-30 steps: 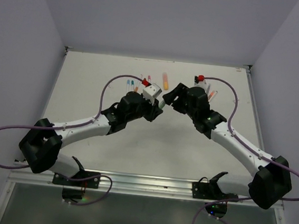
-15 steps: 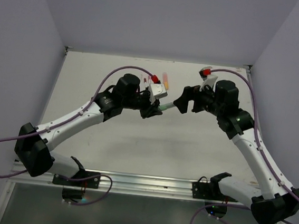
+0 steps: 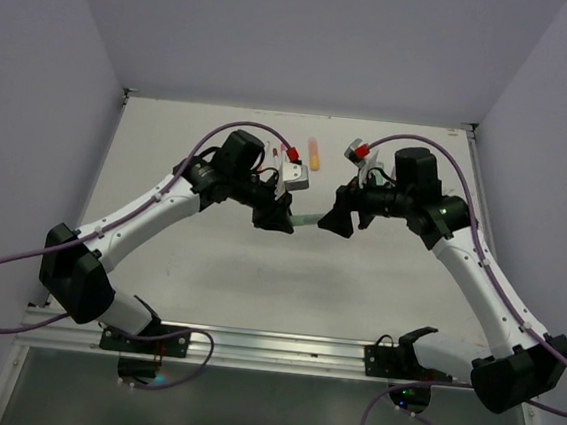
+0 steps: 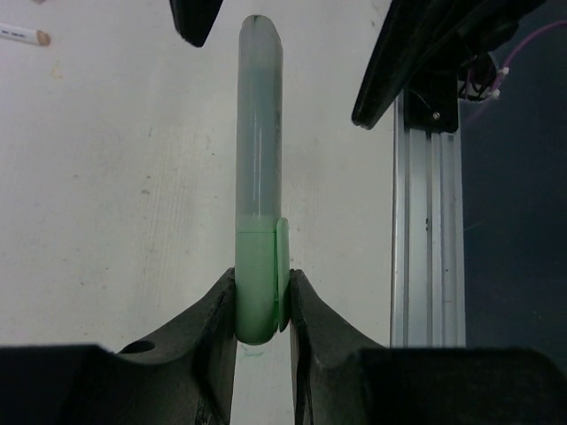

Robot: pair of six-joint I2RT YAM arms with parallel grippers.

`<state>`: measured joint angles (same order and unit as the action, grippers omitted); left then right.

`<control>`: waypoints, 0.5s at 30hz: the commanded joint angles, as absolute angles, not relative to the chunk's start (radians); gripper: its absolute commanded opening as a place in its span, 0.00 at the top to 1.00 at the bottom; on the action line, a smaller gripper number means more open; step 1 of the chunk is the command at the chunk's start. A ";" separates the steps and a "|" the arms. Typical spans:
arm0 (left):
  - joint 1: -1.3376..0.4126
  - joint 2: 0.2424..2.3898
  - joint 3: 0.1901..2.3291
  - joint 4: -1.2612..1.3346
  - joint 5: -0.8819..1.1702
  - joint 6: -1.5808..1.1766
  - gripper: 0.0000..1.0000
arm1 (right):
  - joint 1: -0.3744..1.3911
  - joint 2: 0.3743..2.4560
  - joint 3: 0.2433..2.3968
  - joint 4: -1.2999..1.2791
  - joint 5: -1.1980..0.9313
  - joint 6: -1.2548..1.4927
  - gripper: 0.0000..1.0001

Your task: Open the pen caps

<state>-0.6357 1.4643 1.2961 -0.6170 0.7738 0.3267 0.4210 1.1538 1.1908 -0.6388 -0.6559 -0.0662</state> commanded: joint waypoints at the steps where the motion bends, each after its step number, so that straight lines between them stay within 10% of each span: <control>1: -0.637 1.459 1.347 -0.683 0.844 0.371 1.00 | 0.437 1.210 1.258 -0.699 -0.733 -0.129 0.27; 15: -0.637 1.460 1.377 -0.726 0.830 0.408 1.00 | 0.497 1.279 1.284 -0.761 -0.756 -0.193 0.49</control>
<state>-0.6361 1.4643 1.3315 -0.7063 0.8078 0.3874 0.4892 1.2846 1.2438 -0.7410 -0.7113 -0.1654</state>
